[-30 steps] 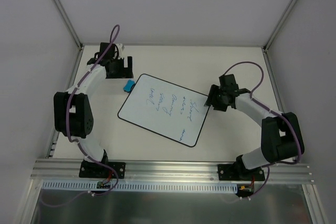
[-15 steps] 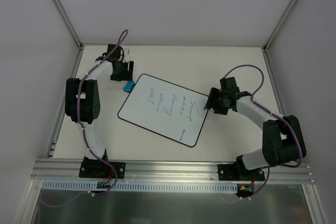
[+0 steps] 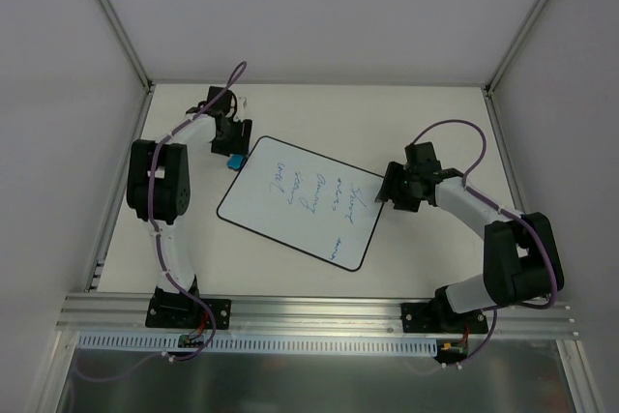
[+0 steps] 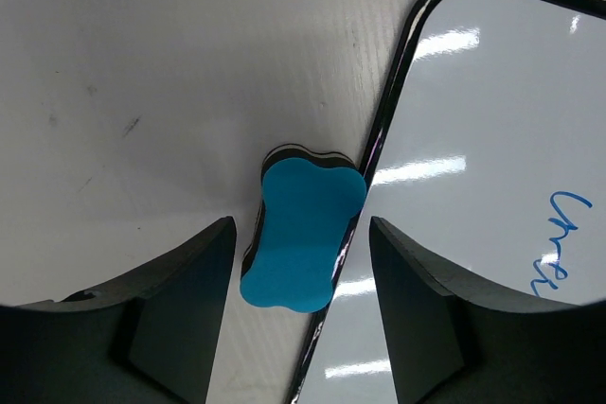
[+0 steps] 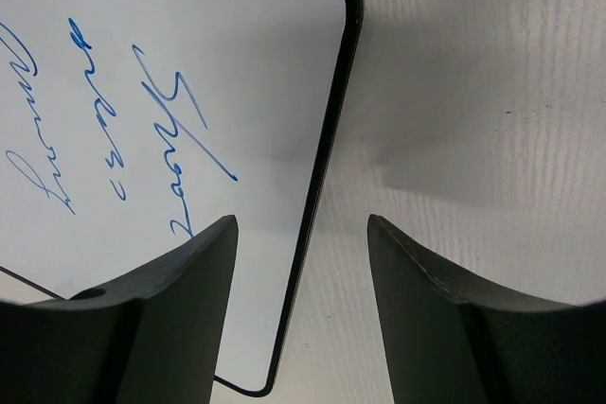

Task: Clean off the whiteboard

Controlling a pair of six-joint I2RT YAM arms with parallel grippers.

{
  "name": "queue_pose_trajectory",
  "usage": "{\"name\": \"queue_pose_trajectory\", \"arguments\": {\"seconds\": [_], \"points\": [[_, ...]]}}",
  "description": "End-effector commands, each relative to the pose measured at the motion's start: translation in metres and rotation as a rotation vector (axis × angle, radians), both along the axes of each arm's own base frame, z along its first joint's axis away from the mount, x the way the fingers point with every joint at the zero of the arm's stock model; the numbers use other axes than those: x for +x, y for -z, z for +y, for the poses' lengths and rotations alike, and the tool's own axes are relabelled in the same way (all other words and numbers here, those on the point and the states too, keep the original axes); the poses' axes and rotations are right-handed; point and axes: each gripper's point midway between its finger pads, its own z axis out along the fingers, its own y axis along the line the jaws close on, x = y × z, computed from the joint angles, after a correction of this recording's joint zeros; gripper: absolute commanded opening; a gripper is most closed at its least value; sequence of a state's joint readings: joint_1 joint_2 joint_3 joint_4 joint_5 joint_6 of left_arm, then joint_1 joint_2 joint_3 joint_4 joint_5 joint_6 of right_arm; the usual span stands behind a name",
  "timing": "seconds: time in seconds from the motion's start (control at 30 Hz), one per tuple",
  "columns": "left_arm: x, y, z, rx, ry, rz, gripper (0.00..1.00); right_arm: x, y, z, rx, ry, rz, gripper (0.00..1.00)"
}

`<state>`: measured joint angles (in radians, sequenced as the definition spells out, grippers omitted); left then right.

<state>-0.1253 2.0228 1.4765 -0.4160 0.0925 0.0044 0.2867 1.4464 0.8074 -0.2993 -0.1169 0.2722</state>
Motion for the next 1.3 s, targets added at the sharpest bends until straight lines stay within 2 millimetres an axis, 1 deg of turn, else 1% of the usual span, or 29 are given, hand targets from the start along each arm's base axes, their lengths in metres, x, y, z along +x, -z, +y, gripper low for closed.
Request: {"name": "queue_pose_trajectory", "arguments": {"seconds": [0.0, 0.2, 0.4, 0.5, 0.6, 0.63, 0.7, 0.87, 0.9, 0.93, 0.97, 1.0, 1.07, 1.1, 1.17, 1.27], "points": [[0.002, 0.004, 0.000, 0.030, 0.018, 0.000, 0.59, 0.000, -0.003, 0.000, 0.010, 0.006, -0.006, 0.61], [-0.002, 0.009, 0.002, 0.040, 0.012, 0.014, 0.55, -0.001, 0.000, -0.001, 0.006, 0.009, 0.003, 0.61], [-0.005, 0.013, 0.004, 0.052, 0.004, 0.026, 0.41, 0.001, 0.003, -0.006, -0.017, 0.039, 0.003, 0.61], [-0.008, 0.016, 0.005, 0.055, 0.000, 0.035, 0.38, 0.004, 0.007, -0.009, -0.027, 0.064, 0.001, 0.60], [-0.009, 0.016, 0.007, 0.068, -0.004, 0.036, 0.25, 0.007, 0.011, -0.009, -0.029, 0.081, 0.000, 0.59], [-0.009, 0.015, 0.008, 0.070, -0.006, 0.033, 0.18, 0.007, 0.014, -0.009, -0.029, 0.089, 0.005, 0.58], [-0.007, 0.012, 0.010, 0.080, -0.014, 0.024, 0.13, 0.010, 0.016, -0.008, -0.022, 0.097, -0.002, 0.57], [-0.003, -0.012, 0.010, 0.073, -0.029, -0.027, 0.11, 0.015, 0.025, -0.005, -0.007, 0.120, 0.004, 0.55], [-0.002, -0.017, 0.015, 0.092, -0.042, -0.040, 0.10, 0.015, 0.026, -0.005, -0.005, 0.122, 0.005, 0.55], [0.000, -0.027, 0.016, 0.100, -0.049, -0.066, 0.09, 0.016, 0.027, -0.005, -0.003, 0.126, 0.004, 0.55], [0.002, -0.033, 0.017, 0.102, -0.052, -0.080, 0.09, 0.018, 0.027, -0.005, -0.004, 0.128, -0.001, 0.54], [0.002, -0.046, 0.017, 0.101, -0.057, -0.106, 0.07, 0.019, 0.027, -0.004, -0.003, 0.127, -0.006, 0.54], [0.002, -0.057, 0.017, 0.092, -0.059, -0.128, 0.07, 0.023, 0.028, -0.005, -0.010, 0.135, -0.013, 0.54], [0.001, -0.068, 0.014, 0.064, -0.085, -0.145, 0.06, 0.025, 0.029, -0.006, -0.013, 0.140, -0.011, 0.53], [-0.002, -0.077, 0.008, 0.027, -0.084, -0.153, 0.06, 0.026, 0.030, -0.006, -0.016, 0.140, -0.009, 0.52], [-0.013, -0.086, -0.009, -0.046, -0.068, -0.148, 0.06, 0.025, 0.035, -0.005, -0.017, 0.139, 0.004, 0.49]]}}
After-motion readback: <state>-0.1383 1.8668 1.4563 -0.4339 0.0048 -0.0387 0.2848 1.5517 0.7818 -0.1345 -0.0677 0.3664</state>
